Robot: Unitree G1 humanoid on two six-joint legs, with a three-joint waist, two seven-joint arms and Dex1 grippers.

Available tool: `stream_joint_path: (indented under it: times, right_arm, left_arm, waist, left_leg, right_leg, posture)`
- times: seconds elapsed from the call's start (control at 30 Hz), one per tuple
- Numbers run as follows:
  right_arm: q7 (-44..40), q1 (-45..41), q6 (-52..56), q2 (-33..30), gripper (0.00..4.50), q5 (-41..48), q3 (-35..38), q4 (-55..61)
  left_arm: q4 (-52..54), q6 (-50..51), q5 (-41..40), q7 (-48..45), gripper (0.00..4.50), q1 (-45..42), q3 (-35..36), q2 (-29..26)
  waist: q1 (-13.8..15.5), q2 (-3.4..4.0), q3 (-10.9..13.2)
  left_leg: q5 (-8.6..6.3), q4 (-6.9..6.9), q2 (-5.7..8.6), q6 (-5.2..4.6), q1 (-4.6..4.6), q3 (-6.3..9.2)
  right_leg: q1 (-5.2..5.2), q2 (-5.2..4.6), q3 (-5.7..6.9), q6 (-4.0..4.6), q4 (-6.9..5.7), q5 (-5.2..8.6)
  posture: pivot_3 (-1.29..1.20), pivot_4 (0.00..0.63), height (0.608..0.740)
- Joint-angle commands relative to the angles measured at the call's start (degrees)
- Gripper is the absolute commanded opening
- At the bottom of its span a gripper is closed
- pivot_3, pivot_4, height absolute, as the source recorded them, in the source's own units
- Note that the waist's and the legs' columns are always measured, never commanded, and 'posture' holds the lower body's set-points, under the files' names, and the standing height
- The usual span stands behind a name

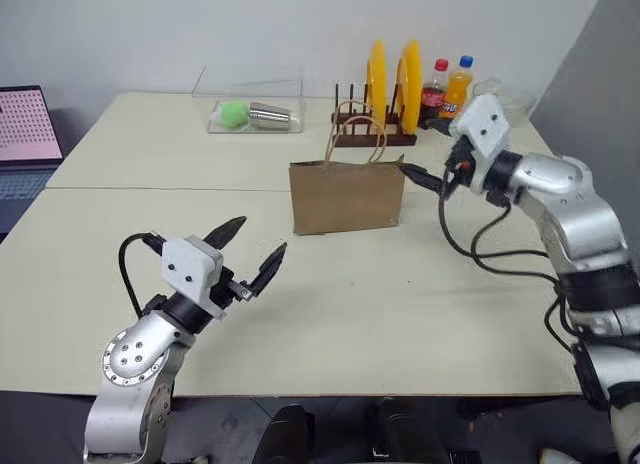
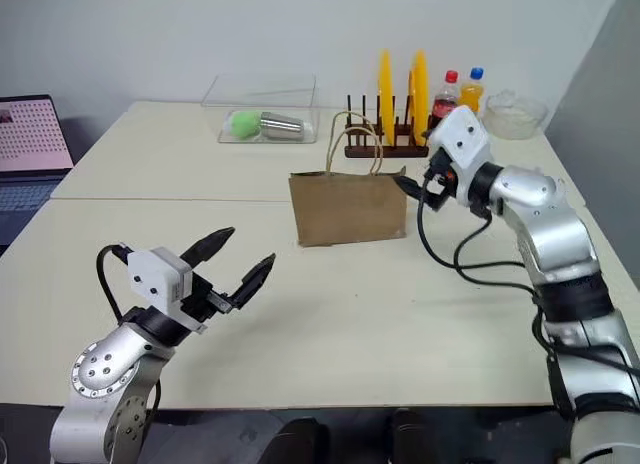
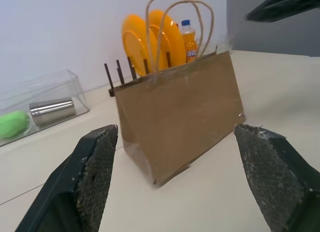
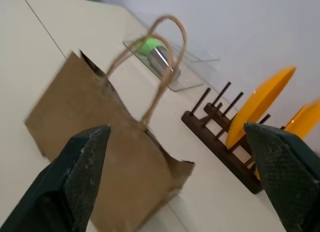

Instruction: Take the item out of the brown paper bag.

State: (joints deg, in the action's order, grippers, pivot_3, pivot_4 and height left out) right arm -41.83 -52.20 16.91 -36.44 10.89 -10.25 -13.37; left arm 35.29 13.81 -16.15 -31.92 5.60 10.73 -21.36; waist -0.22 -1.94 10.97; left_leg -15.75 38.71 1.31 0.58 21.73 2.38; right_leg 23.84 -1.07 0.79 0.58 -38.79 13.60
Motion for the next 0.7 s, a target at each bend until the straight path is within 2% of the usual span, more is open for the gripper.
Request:
stream_joint_path:
  times: [0.03,0.2,0.33,0.5,0.7]
  right_arm:
    - [-2.07,-8.08,-8.48,2.45,3.21,-5.83,-1.69,-13.87]
    - [1.49,-21.41,-19.65,8.65,1.44,-15.18,-5.38,-40.42]
    - [3.3,-27.6,-24.87,11.85,0.04,-21.28,-8.01,-52.88]
    - [2.29,-31.11,-27.36,14.48,0.04,-26.85,-10.34,-59.73]
    - [-13.82,-32.01,-32.25,12.86,0.04,-27.73,-10.68,-58.48]
  left_arm:
    - [2.54,-2.24,0.23,-0.18,3.92,0.66,-1.72,-0.9]
    - [2.39,-2.54,-0.56,-0.37,3.92,0.4,-3.55,-1.37]
    - [2.24,-2.59,-1.34,-0.64,3.92,0.3,-4.13,-1.99]
    - [1.91,-2.71,-1.19,-1.05,3.92,-0.04,-5.55,-2.42]
    - [1.91,-3.02,-1.35,-2.25,3.92,1.26,-6.06,-3.52]
  waist:
    - [-0.19,0.03,0.02]
    - [-0.34,0.05,0.03]
    - [-0.4,0.06,0.04]
    - [-0.47,0.08,0.05]
    - [-0.64,0.11,0.07]
  left_leg:
    - [0.0,0.0,0.0,0.0,-0.02,-0.04]
    - [0.0,-0.01,-0.01,-0.01,0.04,-0.12]
    - [0.0,-0.05,-0.01,0.0,0.1,-0.15]
    - [-0.01,-0.1,0.0,0.0,0.12,-0.15]
    - [-0.01,-0.2,0.0,-0.01,0.08,-0.14]
  right_leg:
    - [0.0,0.0,-0.03,0.0,-0.01,0.0]
    - [0.13,0.0,-0.1,0.03,-0.05,-0.01]
    - [0.23,-0.01,-0.13,0.04,-0.09,-0.02]
    - [0.24,-0.03,-0.14,0.05,-0.07,-0.03]
    - [0.25,-0.02,-0.13,0.05,-0.06,-0.02]
  posture:
    - [0.0,0.15,0.74]
    - [0.0,0.15,0.74]
    - [0.0,0.15,0.74]
    - [0.0,0.15,0.74]
    - [0.0,0.15,0.74]
